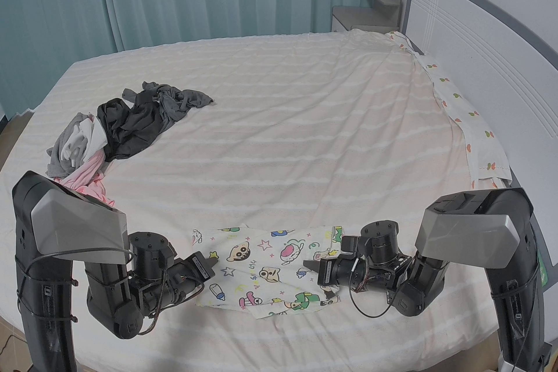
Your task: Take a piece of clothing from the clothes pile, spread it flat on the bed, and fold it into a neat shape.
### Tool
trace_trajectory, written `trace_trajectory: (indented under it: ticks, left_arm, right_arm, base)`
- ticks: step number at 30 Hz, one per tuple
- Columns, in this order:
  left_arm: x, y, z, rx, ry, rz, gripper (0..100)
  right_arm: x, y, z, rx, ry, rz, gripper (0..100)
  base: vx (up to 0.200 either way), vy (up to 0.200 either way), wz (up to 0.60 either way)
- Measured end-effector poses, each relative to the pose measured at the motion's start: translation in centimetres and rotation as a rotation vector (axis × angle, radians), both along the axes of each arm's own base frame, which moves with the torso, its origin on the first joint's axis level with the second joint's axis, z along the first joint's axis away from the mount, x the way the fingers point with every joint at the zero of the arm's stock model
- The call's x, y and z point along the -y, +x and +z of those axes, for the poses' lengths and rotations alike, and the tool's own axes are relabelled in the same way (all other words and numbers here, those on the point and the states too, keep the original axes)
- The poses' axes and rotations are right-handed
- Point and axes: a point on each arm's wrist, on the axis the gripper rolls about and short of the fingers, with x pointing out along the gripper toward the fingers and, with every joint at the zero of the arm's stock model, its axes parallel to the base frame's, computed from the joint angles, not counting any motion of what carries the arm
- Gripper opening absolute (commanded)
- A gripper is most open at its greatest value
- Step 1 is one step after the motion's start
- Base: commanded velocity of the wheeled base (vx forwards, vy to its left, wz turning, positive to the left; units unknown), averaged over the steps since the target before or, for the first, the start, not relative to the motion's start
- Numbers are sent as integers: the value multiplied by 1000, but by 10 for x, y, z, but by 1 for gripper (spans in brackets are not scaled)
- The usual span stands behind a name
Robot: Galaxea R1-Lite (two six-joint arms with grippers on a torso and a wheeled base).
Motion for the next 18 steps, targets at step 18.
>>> trace_trajectory:
  ticks: [18]
  left_arm:
    - [-1,0,-1,-5,1,2,0]
  right_arm:
    - [-2,-2,0,6,2,8,0]
  base:
    - [0,200,0]
